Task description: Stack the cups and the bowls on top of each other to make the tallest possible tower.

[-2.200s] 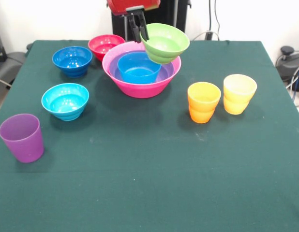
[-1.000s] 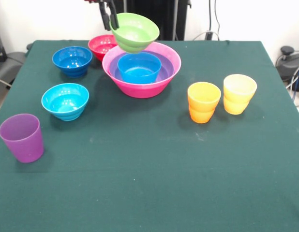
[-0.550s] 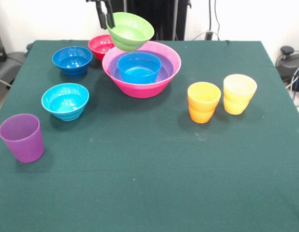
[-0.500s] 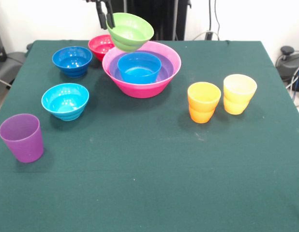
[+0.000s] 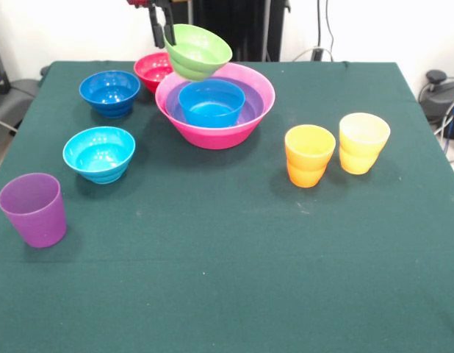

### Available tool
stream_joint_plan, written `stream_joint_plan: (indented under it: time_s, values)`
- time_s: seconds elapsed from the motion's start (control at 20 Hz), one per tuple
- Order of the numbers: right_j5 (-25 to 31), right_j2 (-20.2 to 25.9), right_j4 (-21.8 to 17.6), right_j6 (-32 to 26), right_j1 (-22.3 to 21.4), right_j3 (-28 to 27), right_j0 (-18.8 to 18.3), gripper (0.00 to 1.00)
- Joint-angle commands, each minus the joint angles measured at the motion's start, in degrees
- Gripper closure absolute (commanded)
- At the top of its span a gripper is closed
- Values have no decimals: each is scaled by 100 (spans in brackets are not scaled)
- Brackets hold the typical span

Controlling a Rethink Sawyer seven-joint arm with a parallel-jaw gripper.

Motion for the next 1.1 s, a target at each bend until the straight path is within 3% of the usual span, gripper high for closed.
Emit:
stream_joint_plan:
  time_s: [0.05, 0.8, 1.1]
  values:
    - [-614, -357, -769, 76, 284, 365, 355, 100]
    - [-958, -897, -881, 331, 610, 119, 878, 100]
    - [-1057, -1170, -782, 463, 522, 70, 1244, 100]
